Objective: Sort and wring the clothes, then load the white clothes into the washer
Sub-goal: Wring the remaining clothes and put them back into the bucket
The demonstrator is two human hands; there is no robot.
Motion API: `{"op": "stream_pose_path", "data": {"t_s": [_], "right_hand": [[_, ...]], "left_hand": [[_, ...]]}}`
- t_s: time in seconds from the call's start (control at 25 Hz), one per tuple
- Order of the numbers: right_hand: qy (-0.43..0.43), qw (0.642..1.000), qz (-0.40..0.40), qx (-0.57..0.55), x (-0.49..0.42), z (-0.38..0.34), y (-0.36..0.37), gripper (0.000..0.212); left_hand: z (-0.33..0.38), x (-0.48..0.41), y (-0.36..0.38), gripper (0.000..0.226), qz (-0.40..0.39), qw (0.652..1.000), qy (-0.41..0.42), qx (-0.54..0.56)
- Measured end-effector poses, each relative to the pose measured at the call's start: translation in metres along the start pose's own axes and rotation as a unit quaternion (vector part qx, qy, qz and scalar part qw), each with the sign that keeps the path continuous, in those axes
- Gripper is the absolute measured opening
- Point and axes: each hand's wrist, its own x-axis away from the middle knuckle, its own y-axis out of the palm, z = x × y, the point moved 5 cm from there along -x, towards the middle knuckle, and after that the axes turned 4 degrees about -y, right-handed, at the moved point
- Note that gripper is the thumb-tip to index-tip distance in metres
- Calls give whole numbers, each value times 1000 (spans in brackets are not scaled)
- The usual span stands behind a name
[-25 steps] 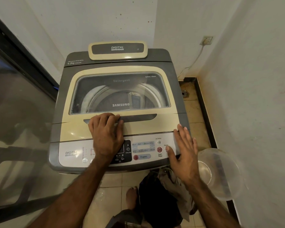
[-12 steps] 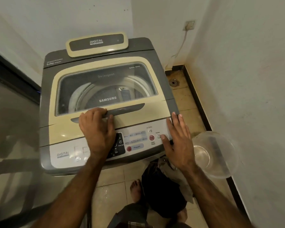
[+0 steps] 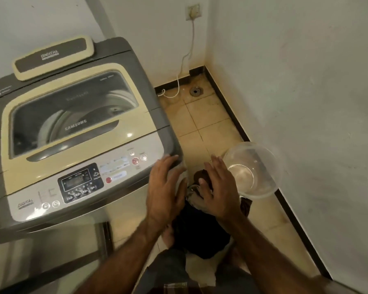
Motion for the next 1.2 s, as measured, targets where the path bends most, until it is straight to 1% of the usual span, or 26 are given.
{"op": "stream_pose_path", "data": {"t_s": [0.16,0.28,0.4,0.52,0.6,0.76,0.84,0.96,1.04,1.12,1.2], "right_hand": [[5,1000,-18,9,19,39,-10,54],[29,999,-15,8,26,63,-7,53],[80,997,-25,3,42,98,18,59],[131,990,-53,-2,66,137,56,58],[164,984,-76,-14,83,161,81,57],[201,978,-53,-14,105,205,133,50],[221,972,-71,-17,111,228,166,51],[222,971,-93,-9,111,253,210,55],[221,970,-95,-18,112,267,236,54],[215,972,-95,-19,115,278,258,56],[204,973,-108,3,118,289,276,62]], "left_hand": [[34,4,54,33,-56,998,0,-2],[36,9,97,32,-106,994,-21,1],[7,25,151,35,-173,983,-60,-4],[-34,43,207,37,-229,969,-87,-18],[-57,55,238,37,-257,961,-101,-21],[-93,74,296,33,-295,949,-108,-13],[-108,85,326,34,-318,941,-114,-19],[-127,95,368,37,-339,935,-106,-14],[-140,100,394,39,-335,939,-77,-16],[-152,103,417,45,-323,944,-41,-47],[-162,106,436,57,-354,928,-39,-110]]}}
